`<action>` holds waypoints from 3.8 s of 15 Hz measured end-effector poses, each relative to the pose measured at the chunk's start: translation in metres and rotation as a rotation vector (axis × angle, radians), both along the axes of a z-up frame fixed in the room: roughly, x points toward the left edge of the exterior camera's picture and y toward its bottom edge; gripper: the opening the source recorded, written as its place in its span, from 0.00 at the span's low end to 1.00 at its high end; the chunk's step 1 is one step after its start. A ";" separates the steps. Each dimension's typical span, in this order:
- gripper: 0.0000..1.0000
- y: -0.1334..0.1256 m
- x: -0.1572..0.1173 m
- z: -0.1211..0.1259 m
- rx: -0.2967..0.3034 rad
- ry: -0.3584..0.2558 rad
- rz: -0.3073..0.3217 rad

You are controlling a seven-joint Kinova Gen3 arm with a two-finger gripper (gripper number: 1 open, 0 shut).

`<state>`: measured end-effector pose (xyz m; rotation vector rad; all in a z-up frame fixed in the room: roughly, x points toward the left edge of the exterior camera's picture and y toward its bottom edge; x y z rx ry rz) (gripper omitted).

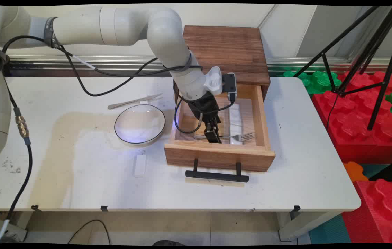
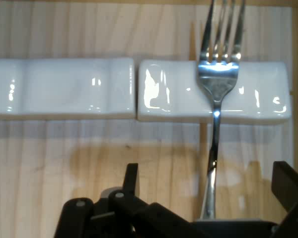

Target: Pick up the knife from the left of the white plate

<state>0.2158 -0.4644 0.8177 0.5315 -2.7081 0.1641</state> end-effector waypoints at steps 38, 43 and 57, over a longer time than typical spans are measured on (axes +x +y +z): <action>1.00 0.118 0.213 0.158 -0.210 0.192 0.237; 1.00 0.132 0.250 0.152 -0.199 0.165 0.302; 1.00 0.096 0.326 0.107 -0.187 0.012 0.382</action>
